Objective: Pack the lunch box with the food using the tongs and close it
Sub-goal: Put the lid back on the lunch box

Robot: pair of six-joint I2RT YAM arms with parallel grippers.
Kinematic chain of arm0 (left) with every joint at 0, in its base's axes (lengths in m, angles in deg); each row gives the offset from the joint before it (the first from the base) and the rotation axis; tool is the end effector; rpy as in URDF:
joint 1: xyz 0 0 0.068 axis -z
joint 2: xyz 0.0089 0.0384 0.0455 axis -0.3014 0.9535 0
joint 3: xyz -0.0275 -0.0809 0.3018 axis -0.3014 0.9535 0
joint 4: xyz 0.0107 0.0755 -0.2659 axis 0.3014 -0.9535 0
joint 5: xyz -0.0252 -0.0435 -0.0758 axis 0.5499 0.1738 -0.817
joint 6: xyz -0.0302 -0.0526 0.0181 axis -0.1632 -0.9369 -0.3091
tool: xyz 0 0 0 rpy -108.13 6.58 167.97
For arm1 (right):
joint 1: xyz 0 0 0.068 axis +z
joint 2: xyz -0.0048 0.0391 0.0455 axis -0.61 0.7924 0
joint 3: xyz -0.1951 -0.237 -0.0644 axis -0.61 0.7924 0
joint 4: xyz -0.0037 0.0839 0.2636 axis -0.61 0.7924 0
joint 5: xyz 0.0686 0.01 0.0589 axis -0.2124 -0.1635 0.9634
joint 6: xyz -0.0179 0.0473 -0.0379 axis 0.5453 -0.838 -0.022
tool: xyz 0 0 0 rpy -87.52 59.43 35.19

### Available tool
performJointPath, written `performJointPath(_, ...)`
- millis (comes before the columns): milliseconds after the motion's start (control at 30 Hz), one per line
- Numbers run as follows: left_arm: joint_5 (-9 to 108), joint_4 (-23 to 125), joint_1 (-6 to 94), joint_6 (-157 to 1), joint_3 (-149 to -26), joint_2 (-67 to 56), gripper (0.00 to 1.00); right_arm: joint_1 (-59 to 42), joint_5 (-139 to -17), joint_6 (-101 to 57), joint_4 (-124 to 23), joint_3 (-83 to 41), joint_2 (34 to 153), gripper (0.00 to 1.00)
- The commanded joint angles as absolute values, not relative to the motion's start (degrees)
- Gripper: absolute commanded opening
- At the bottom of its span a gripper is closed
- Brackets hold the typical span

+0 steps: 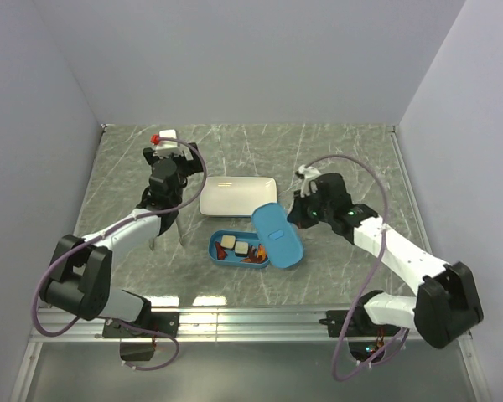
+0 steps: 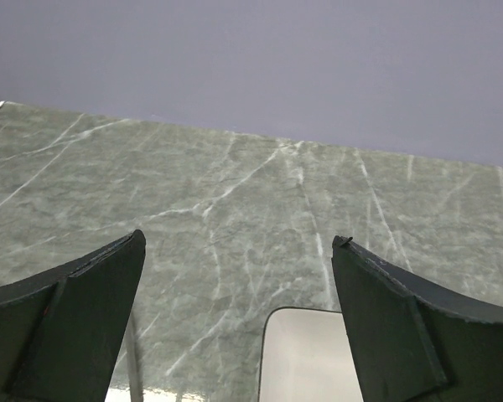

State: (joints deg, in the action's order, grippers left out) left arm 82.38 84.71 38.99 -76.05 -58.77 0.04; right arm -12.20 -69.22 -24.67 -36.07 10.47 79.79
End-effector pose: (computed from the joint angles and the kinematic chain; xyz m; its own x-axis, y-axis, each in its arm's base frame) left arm 0.3166 -0.1026 0.3027 -0.0115 -0.1635 -0.9865 -0.0612 0.9848 -0.1625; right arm 0.2304 0.1242 0.2718 -0.6577 -0.1344 -0.7412 -0.5045 0.8092 0.3010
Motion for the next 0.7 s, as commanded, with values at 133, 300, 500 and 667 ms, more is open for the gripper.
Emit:
performJointPath(133,70.9,88.2,39.5,-74.0,-57.6,-3.3,0.98,-6.4,-61.6,-16.5,-38.0,-1.4,91.0,0.00)
performJointPath(300,67.3,88.6,40.0,-73.0,-56.4,-4.4,0.99,-5.0,-59.2,-13.7,-37.3,-5.9,98.4,0.00)
performJointPath(500,67.0,88.3,40.4,-73.1,-54.9,-5.9,0.99,-2.6,-55.3,-8.9,-34.5,-11.1,104.5,0.00)
performJointPath(667,68.5,87.7,40.7,-73.2,-54.3,-6.9,0.99,-1.6,-53.5,-5.0,-32.2,-13.9,107.9,0.00)
